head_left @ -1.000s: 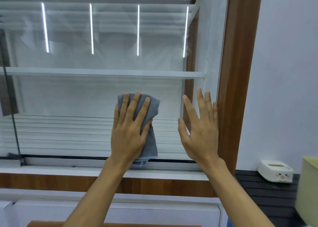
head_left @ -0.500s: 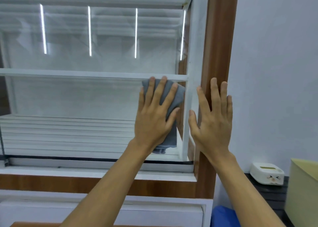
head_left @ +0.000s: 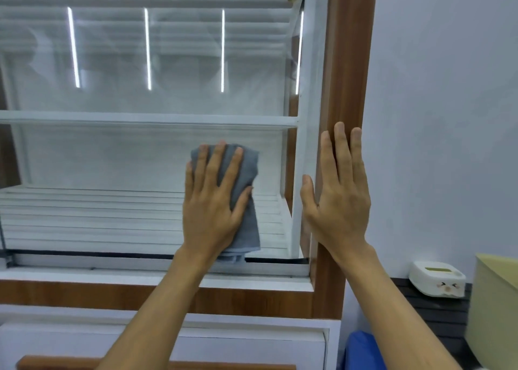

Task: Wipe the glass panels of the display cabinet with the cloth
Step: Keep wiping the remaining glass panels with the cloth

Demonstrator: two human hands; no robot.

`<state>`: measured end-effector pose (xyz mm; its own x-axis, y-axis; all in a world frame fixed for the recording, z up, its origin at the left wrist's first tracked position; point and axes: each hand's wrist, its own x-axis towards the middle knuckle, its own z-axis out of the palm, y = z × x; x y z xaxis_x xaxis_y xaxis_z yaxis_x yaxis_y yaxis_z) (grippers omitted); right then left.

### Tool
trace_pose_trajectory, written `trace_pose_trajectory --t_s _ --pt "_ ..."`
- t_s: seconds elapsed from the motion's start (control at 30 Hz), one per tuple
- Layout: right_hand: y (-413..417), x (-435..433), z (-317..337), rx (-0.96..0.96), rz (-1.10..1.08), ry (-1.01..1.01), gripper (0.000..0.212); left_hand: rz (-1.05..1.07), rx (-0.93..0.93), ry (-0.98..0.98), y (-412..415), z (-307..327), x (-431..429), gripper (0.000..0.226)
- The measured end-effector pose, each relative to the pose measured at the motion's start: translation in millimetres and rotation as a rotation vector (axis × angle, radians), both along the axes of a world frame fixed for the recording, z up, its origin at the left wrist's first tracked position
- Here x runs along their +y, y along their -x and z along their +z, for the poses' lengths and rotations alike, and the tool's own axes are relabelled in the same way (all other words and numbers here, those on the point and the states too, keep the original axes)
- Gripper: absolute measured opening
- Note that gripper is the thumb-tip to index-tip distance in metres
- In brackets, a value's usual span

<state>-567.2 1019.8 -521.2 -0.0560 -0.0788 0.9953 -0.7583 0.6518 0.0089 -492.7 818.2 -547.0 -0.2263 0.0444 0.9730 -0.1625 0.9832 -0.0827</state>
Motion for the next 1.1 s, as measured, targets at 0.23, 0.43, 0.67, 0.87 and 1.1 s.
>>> trace_pose_trajectory --t_s 0.23,0.43,0.67,0.87,1.1 --pt "1 -2 0 0.002 -0.019 0.004 0.07 -0.071 0.077 -0.044 -9 33 -25 0.063" --pt "0 -2 -1 0.001 -0.017 0.012 0.07 -0.108 0.046 0.029 9 47 11 0.063" --pt "0 -1 -2 0.003 0.016 0.008 0.069 -0.068 -0.024 0.146 33 21 56 0.06" --pt "-1 -1 -2 0.002 0.024 0.011 0.067 -0.095 -0.027 0.138 21 11 41 0.055" --pt "-2 -2 0 0.03 -0.014 -0.007 0.067 -0.129 -0.053 0.054 -2 8 4 0.06"
